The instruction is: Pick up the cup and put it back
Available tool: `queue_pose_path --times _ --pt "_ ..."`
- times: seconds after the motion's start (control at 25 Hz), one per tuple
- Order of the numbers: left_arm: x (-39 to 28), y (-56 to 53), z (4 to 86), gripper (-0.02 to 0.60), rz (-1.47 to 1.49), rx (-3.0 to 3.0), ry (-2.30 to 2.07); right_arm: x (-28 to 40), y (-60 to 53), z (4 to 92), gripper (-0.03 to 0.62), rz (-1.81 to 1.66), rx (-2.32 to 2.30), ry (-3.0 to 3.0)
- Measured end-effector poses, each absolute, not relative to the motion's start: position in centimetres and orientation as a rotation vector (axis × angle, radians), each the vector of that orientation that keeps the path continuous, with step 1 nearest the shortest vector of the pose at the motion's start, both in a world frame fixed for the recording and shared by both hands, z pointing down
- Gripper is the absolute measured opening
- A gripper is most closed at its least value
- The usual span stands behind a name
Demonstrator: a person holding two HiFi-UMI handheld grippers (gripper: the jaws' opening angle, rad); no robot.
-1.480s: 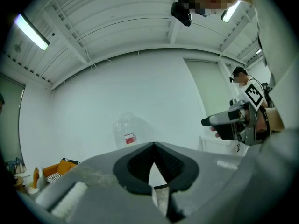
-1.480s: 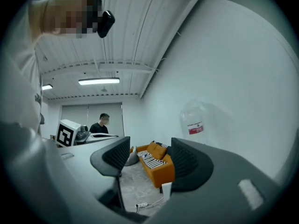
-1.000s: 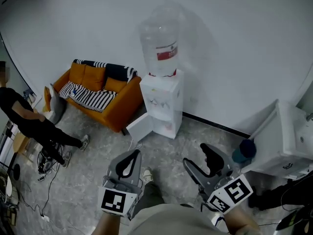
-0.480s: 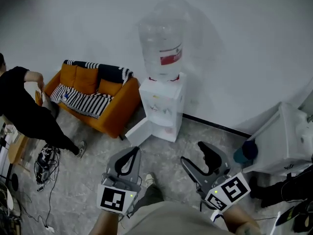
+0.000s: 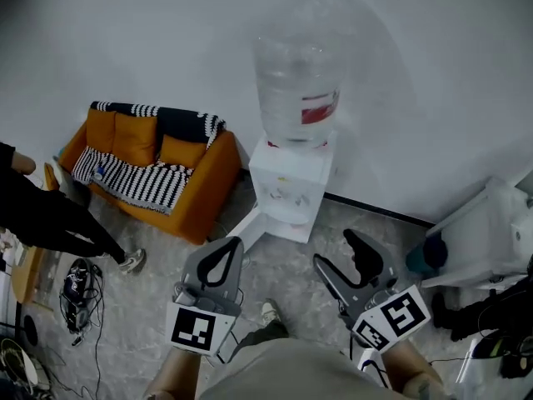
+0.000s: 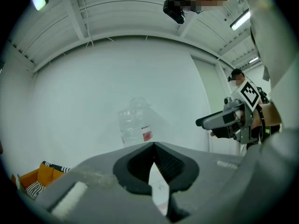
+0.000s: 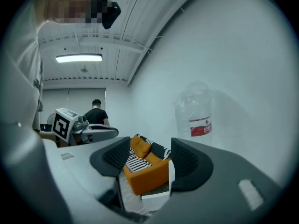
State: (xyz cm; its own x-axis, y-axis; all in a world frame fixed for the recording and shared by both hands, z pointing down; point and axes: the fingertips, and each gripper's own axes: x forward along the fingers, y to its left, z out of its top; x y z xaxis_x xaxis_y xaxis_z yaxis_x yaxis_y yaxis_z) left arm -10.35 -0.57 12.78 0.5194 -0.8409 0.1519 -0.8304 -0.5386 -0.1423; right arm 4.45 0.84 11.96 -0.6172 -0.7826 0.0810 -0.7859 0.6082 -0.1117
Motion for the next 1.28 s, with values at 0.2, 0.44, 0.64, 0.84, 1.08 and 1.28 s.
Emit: queue_pose_path --times 0.2,0.44,0.64,0.84,1.08,1.28 --pt "-12.8 -5.9 13.8 0.003 -0.311 -2.74 1.438 2.2 -4.3 12.9 0.278 0.205 1.425 -2.733" --pt "-13.8 -9.5 14.3 0.003 -0.294 -2.772 1.389 1.0 -7.4 13.3 0.278 0.181 1.47 -2.685" --pt "-13.7 -11.2 15.8 0.003 -0.296 -2.802 1.425 1.3 -9.1 14.0 0.275 0.18 1.478 -2.666" --pt "-12.9 -12.8 16.3 0.003 -0.338 -2.776 1.477 2.5 -10.8 14.6 0.275 0.197 1.443 -2.67" --pt "-11.6 -13.6 17.0 0.003 -0.351 -2.749 1.504 3.2 -12.3 15.6 0.275 0.219 1.386 -2.682" --pt "-11.7 -14.7 18.3 0.002 -0.329 -2.755 1.596 3.2 -13.9 17.3 0.275 0.23 1.332 -2.672"
